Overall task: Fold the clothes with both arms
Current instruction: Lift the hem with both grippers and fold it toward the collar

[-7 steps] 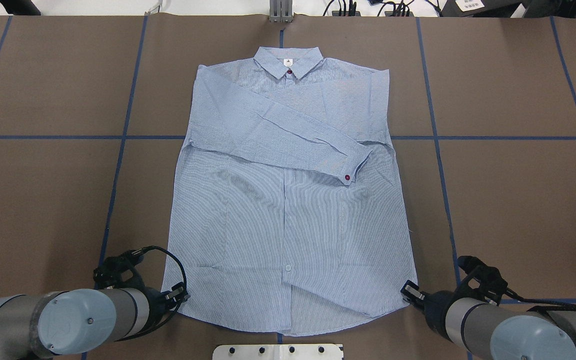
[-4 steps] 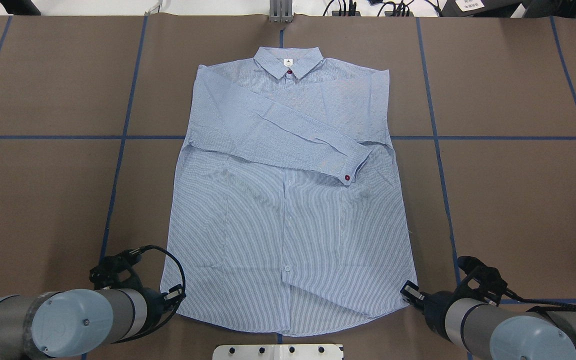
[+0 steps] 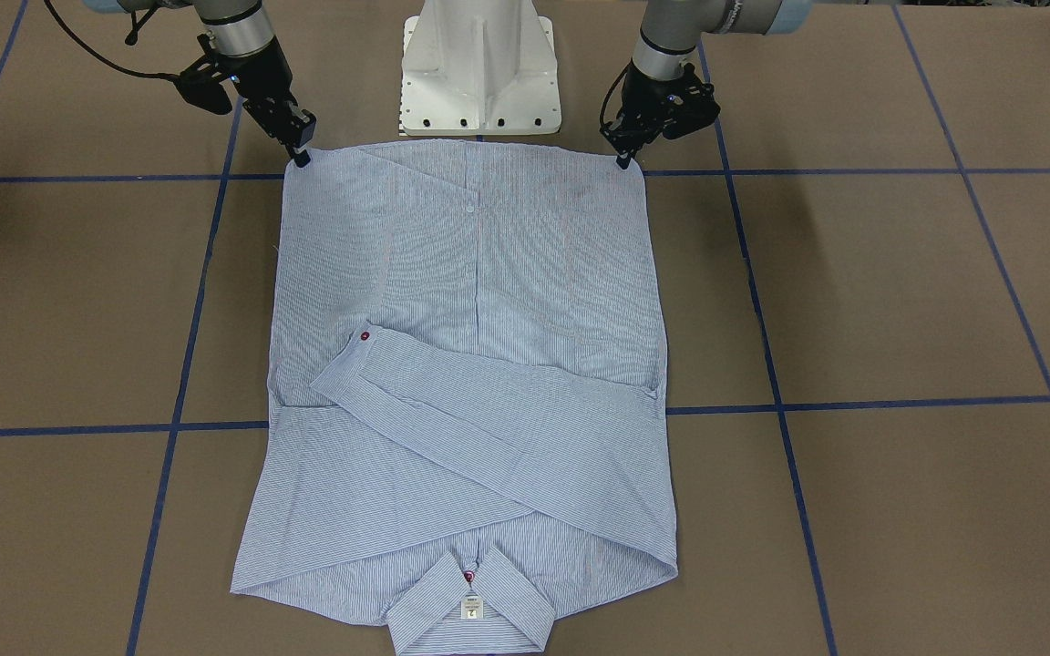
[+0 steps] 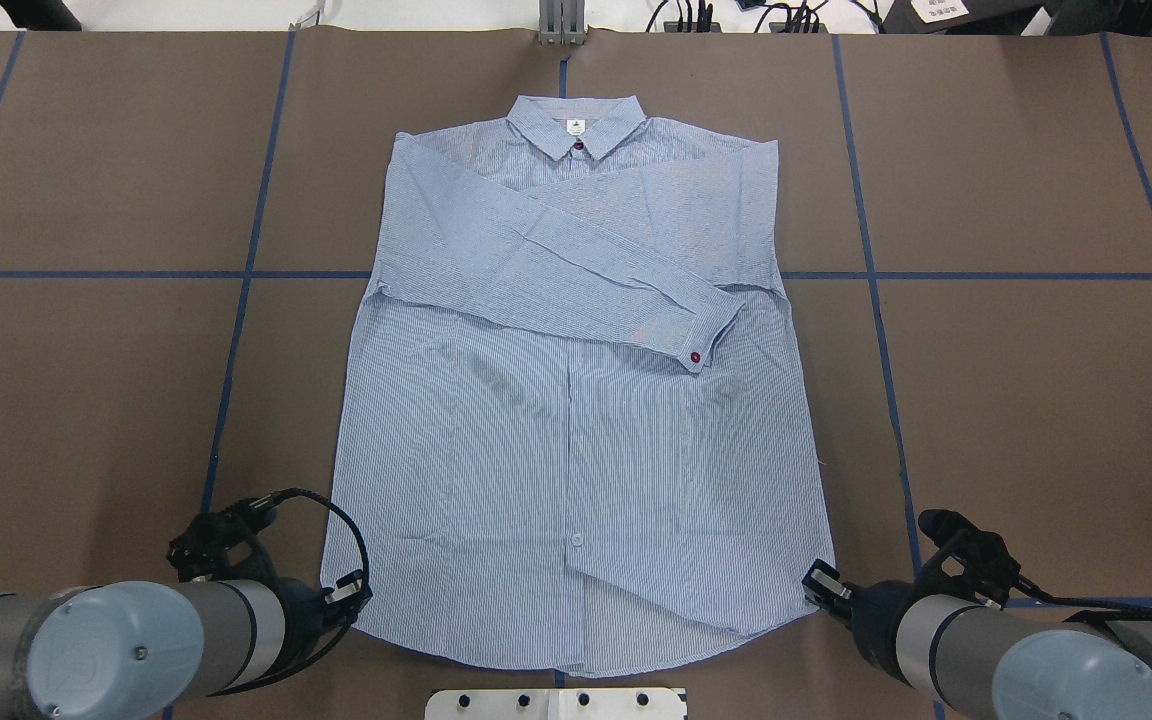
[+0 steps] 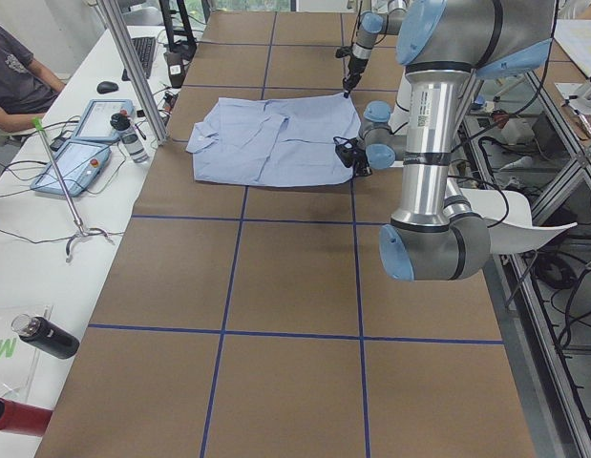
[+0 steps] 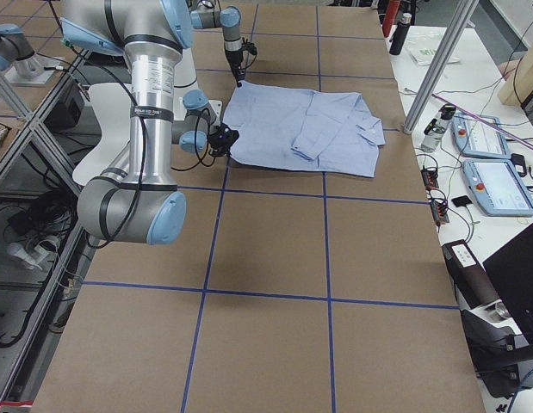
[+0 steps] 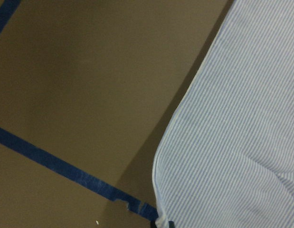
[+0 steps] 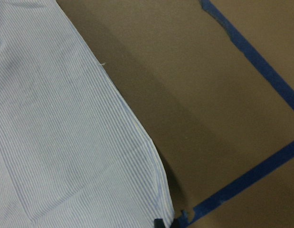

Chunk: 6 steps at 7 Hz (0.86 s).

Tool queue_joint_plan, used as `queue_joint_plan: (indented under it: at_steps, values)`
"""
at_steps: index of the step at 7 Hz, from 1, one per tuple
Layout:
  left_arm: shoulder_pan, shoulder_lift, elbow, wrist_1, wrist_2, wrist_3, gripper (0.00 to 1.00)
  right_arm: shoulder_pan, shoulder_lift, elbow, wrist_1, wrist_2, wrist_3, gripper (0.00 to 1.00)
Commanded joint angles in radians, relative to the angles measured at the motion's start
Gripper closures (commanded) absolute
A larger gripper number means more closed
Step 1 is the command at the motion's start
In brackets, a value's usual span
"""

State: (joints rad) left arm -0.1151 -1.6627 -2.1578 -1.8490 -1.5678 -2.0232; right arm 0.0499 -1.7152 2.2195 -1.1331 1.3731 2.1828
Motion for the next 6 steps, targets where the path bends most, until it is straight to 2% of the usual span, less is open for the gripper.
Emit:
queue_joint_plan:
  at_steps: [1,3,4,5,6]
  values:
    - [0.060,0.038,-0.115,0.001,-0.001,-0.070,1.00,0.001,-0.106,0.121,0.001,0.059,0.000,1.00]
    - [0.042,0.047,-0.230,0.002,-0.062,-0.084,1.00,0.013,-0.139,0.183,0.001,0.072,0.000,1.00]
    - [-0.003,0.043,-0.237,0.025,-0.089,-0.063,1.00,0.063,-0.132,0.181,-0.001,0.073,-0.008,1.00]
    - [-0.071,0.028,-0.235,0.030,-0.092,0.054,1.00,0.088,-0.115,0.164,-0.002,0.073,-0.024,1.00]
    - [-0.115,0.015,-0.214,0.030,-0.095,0.142,1.00,0.156,-0.062,0.123,-0.004,0.118,-0.104,1.00]
